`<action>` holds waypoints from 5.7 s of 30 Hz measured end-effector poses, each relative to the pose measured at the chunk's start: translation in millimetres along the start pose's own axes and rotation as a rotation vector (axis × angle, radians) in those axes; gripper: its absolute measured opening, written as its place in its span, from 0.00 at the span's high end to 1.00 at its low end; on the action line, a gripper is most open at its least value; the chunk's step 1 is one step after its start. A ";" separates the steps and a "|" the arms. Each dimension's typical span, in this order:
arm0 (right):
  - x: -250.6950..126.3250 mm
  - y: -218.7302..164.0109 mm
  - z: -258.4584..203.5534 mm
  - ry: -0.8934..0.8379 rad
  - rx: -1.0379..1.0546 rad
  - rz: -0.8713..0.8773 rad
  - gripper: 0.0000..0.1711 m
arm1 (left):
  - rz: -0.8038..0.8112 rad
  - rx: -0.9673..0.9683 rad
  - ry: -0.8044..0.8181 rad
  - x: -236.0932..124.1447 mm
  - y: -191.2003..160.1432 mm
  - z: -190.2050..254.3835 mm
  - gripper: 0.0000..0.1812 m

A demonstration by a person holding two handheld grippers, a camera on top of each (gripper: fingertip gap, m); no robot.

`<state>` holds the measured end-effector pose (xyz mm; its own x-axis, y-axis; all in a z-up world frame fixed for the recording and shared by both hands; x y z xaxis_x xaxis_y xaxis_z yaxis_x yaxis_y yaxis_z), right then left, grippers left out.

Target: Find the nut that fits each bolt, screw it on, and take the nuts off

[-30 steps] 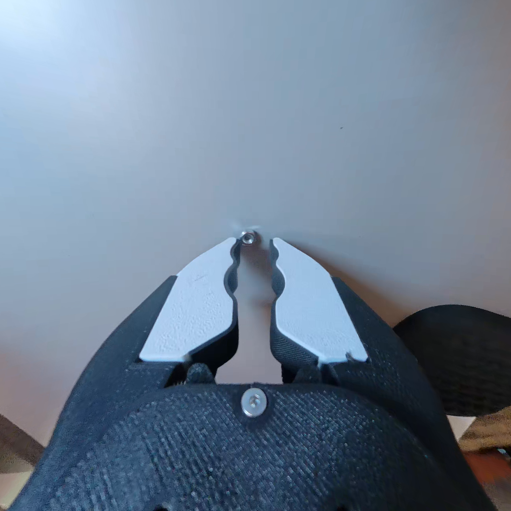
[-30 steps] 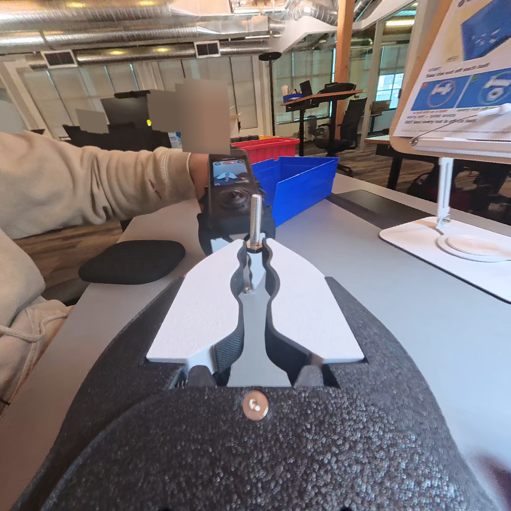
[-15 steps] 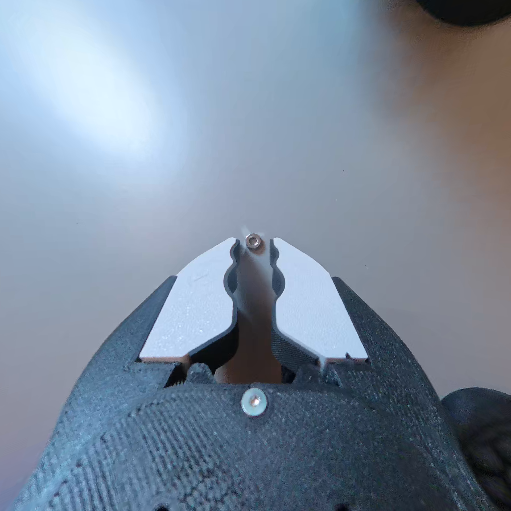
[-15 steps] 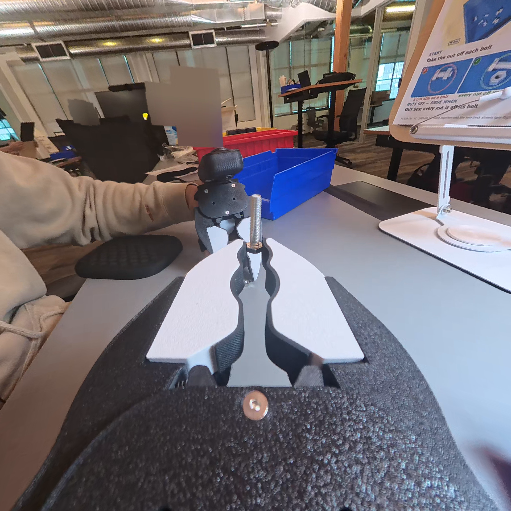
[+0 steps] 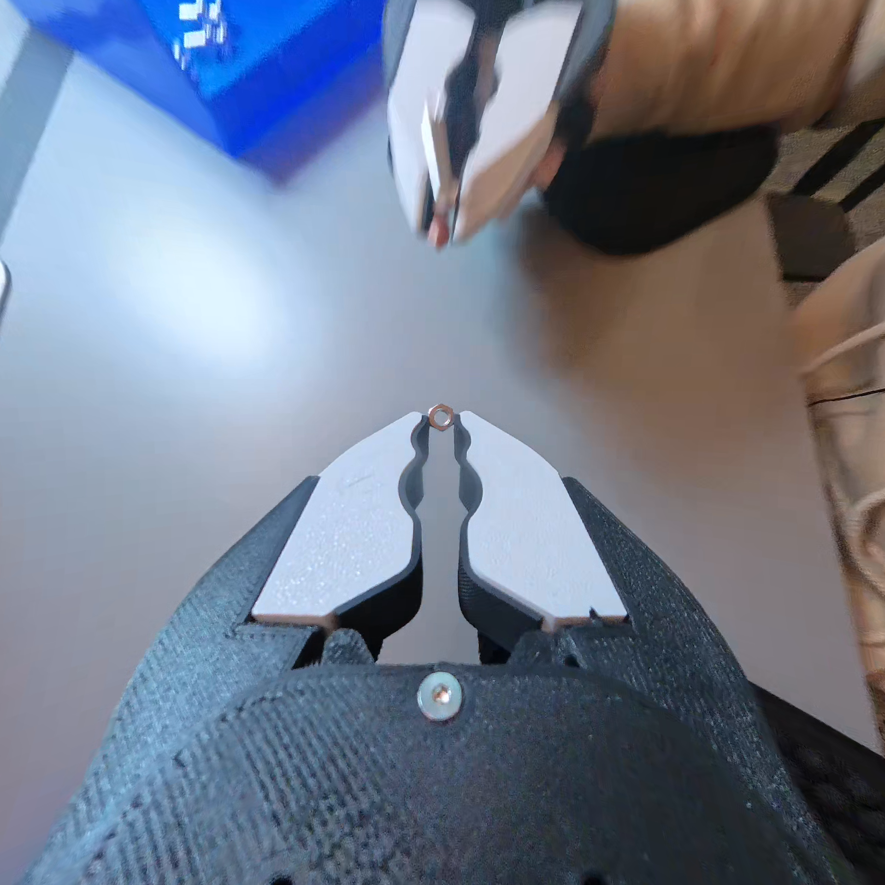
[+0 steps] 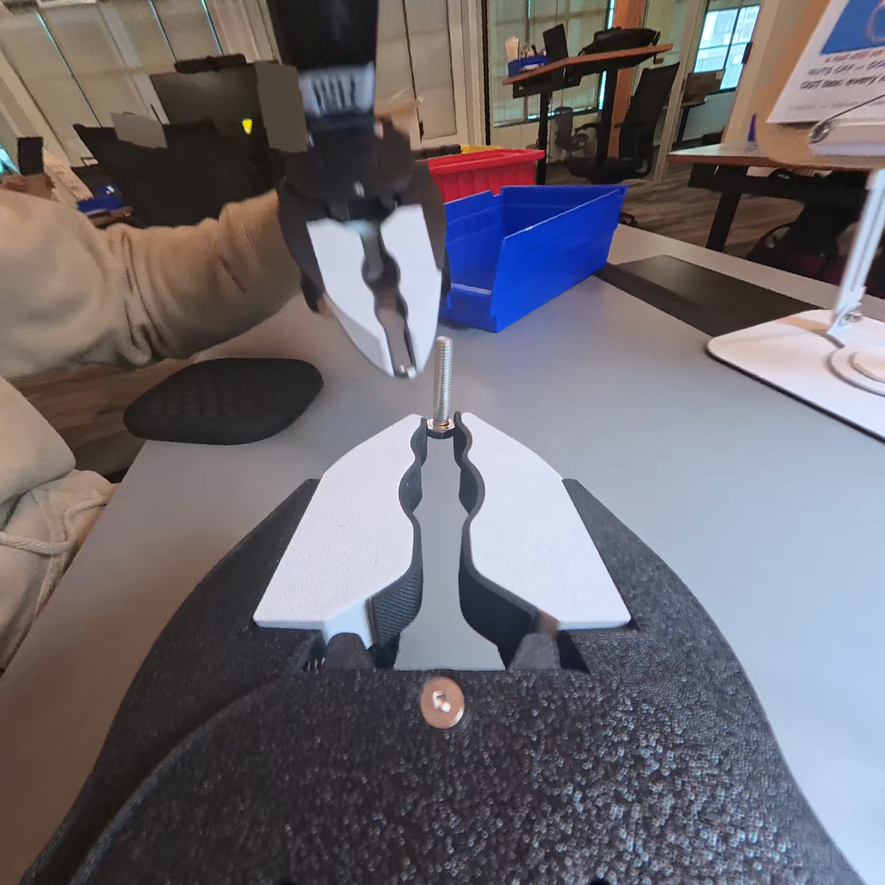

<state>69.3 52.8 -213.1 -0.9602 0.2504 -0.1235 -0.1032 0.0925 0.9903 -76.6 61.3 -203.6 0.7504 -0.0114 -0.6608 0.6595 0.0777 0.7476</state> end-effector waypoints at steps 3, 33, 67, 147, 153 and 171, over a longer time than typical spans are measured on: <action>15.7 -0.7 -13.8 0.016 0.000 -0.004 0.94 | 0.012 0.066 -0.043 -17.9 38.1 15.2 0.95; 31.7 7.4 -38.9 -0.001 -0.069 0.028 0.94 | -0.141 0.078 -0.147 -9.5 71.9 25.8 0.95; 60.8 20.4 -28.1 -0.066 -0.089 0.122 0.94 | 0.655 -0.109 0.060 -31.2 34.7 18.6 0.89; 54.6 16.2 -30.8 -0.050 -0.093 0.144 0.94 | 0.755 -0.109 0.023 -27.5 26.3 18.0 0.91; 53.0 19.7 -33.4 -0.030 -0.090 0.164 0.94 | 0.717 -0.141 0.101 -24.3 21.0 7.8 0.95; 54.1 17.7 -33.1 -0.028 -0.094 0.157 0.94 | 0.806 -0.131 0.007 -30.7 28.4 18.3 0.89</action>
<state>7.0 36.1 -200.1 -0.9590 0.2813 0.0330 0.0227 -0.0397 0.9990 -80.1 45.6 -160.9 0.9916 0.1043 0.0764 -0.0939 0.1754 0.9800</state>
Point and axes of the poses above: each gripper's, where its closed fingertips meet, x out along the fingers, y out of its top, z = x × y across the jaws, the point moved 5 cm from there along -x, back along the fingers, and after that the axes turned 3 degrees about -x, right-handed, at the moved point
